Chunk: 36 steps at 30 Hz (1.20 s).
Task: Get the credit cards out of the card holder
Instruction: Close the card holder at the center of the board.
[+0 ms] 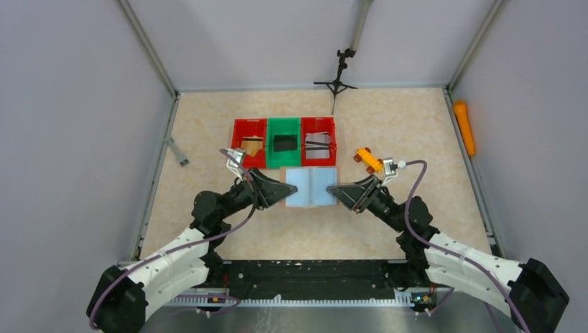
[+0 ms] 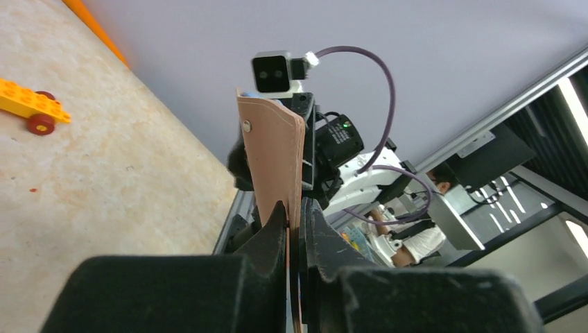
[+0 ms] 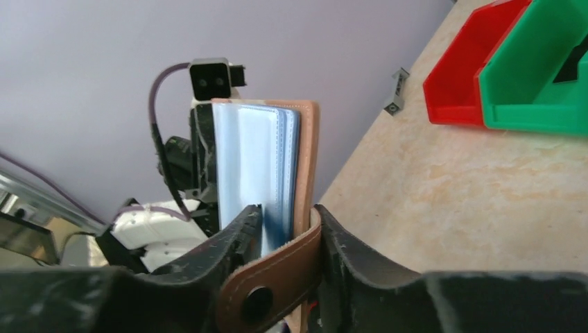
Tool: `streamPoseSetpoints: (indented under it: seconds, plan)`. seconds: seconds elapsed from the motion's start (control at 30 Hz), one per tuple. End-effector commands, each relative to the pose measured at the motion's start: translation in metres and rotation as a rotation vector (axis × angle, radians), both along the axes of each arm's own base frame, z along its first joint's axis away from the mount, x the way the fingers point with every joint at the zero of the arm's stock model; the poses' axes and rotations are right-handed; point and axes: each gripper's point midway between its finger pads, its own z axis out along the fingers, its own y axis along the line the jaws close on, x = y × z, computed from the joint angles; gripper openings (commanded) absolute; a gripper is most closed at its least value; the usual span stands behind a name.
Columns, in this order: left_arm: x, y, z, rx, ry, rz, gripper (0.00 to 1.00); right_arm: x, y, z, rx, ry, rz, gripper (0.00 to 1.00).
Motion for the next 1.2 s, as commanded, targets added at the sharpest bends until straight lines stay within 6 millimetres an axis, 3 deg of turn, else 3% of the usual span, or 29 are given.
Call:
streamPoseSetpoints:
  seconds: [0.0, 0.1, 0.23, 0.4, 0.63, 0.97, 1.07, 1.17]
  plan:
    - [0.009, -0.005, 0.010, 0.050, -0.038, 0.036, 0.00, -0.002, -0.009, 0.035, 0.089, -0.051, -0.013, 0.20]
    - [0.031, -0.010, -0.015, 0.178, 0.044, 0.104, 0.00, 0.003, -0.012, 0.030, 0.041, -0.045, -0.053, 0.00]
    - [0.043, -0.018, -0.038, 0.269, 0.098, 0.113, 0.00, 0.014, -0.010, 0.003, -0.159, -0.002, -0.098, 0.00]
    - [0.051, -0.039, -0.068, 0.399, 0.139, 0.078, 0.00, 0.013, 0.005, -0.009, -0.236, 0.022, -0.032, 0.00]
    - [0.048, -0.057, -0.065, 0.382, 0.127, 0.037, 0.00, 0.014, 0.023, -0.024, -0.221, 0.082, 0.043, 0.00]
    - [0.044, -0.069, -0.073, 0.367, 0.160, -0.031, 0.00, 0.009, 0.028, -0.020, -0.126, 0.112, 0.086, 0.00]
    - [0.045, -0.069, -0.077, 0.380, 0.166, -0.023, 0.00, 0.016, 0.024, -0.031, -0.187, 0.146, 0.040, 0.00]
    - [0.053, -0.066, -0.096, 0.453, 0.204, 0.033, 0.06, 0.030, 0.010, -0.049, -0.355, 0.209, -0.072, 0.00]
